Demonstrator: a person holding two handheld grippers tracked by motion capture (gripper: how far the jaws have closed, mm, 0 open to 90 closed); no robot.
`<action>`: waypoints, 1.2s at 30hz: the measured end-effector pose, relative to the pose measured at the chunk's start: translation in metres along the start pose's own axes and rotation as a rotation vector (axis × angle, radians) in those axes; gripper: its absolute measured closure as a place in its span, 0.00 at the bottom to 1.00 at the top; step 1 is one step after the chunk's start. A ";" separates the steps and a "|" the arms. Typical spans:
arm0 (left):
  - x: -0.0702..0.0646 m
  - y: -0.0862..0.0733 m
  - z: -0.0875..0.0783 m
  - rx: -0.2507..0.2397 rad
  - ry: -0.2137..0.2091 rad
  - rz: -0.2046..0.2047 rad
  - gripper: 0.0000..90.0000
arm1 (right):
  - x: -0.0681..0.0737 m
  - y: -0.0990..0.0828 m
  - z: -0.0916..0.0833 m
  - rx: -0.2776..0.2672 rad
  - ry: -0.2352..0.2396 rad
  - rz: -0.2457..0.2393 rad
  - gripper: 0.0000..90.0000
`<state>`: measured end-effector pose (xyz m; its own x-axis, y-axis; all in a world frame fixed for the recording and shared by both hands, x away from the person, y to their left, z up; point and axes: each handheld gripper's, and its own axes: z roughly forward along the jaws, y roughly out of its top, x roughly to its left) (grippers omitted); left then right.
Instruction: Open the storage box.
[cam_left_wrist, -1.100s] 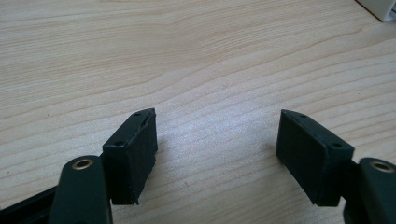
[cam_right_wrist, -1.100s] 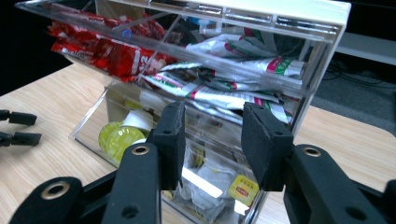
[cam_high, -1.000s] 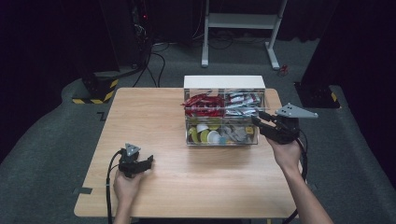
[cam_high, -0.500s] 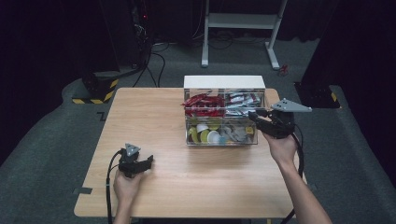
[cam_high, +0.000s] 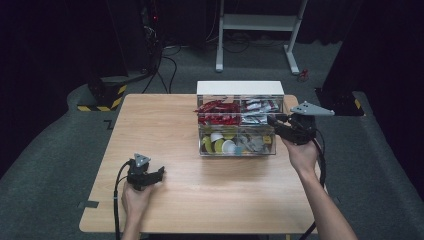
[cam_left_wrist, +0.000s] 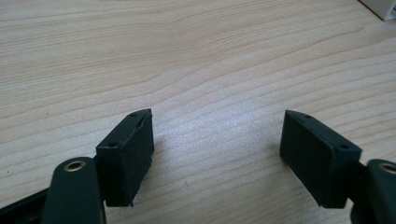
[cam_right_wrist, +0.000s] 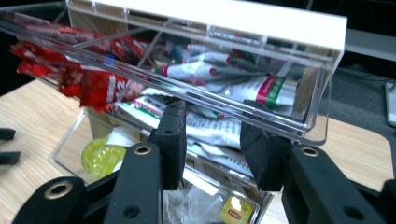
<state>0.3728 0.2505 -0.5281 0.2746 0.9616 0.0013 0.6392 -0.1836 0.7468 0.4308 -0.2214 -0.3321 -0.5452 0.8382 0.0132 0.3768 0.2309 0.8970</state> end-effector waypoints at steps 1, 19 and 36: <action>0.000 0.000 0.000 0.002 -0.002 0.001 0.29 | 0.000 0.002 0.000 -0.001 0.001 0.000 0.68; 0.001 0.001 0.000 0.003 -0.003 0.001 0.29 | 0.000 0.024 0.001 -0.007 -0.010 -0.016 0.67; -0.006 0.045 -0.025 -0.073 -0.156 0.016 0.35 | -0.001 0.034 0.011 0.012 -0.014 -0.017 0.66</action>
<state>0.3815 0.2414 -0.4780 0.3965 0.9141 -0.0854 0.5816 -0.1781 0.7937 0.4525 -0.2093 -0.3066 -0.5407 0.8412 -0.0082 0.3763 0.2506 0.8919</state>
